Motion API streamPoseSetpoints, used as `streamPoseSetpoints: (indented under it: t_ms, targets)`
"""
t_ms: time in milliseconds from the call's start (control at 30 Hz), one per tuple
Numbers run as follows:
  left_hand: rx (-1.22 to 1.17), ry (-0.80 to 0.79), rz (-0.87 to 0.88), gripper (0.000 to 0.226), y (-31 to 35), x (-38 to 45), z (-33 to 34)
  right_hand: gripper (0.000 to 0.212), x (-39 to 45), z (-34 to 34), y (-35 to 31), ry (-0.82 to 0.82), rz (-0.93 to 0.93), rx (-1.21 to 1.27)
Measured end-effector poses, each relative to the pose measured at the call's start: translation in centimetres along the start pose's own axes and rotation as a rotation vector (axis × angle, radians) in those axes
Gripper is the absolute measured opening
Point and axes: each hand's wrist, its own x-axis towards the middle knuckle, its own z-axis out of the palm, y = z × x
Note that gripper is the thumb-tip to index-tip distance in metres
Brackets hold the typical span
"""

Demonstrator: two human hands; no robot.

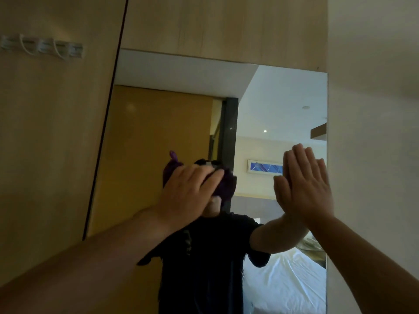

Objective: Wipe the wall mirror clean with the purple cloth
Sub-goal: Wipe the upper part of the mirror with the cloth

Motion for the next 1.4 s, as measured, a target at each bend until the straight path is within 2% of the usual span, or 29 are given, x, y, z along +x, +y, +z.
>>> streamPoseSetpoints:
  t_ms: [233,433,533,633,767,900,1033,1200,1400]
  targets:
    - [0.051,0.047,-0.161,0.049,-3.8,19.3,-0.1,0.064,0.0,0.7,0.8,0.035,-0.035,0.004]
    - [0.099,-0.116,-0.147,0.056,-4.3,25.0,0.4,0.064,0.1,1.2,1.1,0.055,-0.042,0.001]
    - [0.051,-0.2,-0.153,0.061,-3.3,23.5,2.2,0.063,0.0,1.3,1.2,0.07,-0.049,0.012]
    - [0.035,-0.178,-0.14,0.063,-1.4,19.4,3.1,0.063,0.0,1.1,1.0,0.082,-0.055,0.028]
    - [0.019,-0.171,-0.041,0.064,2.1,12.0,2.4,0.064,0.0,0.6,0.8,0.061,-0.038,0.034]
    - [0.002,-0.255,-0.061,0.065,6.6,3.5,1.8,0.063,0.1,0.3,0.8,0.026,-0.041,0.046]
    - [-0.005,-0.242,-0.07,0.06,11.1,-3.3,1.9,0.063,0.0,0.3,0.9,0.028,-0.039,0.058]
    - [0.019,-0.175,-0.056,0.052,11.7,-4.2,2.1,0.062,-0.2,-0.3,1.7,0.039,-0.046,0.2]
    - [0.003,-0.044,-0.011,0.043,10.2,-1.1,1.6,0.06,-1.2,0.2,4.1,0.041,-0.017,0.115]
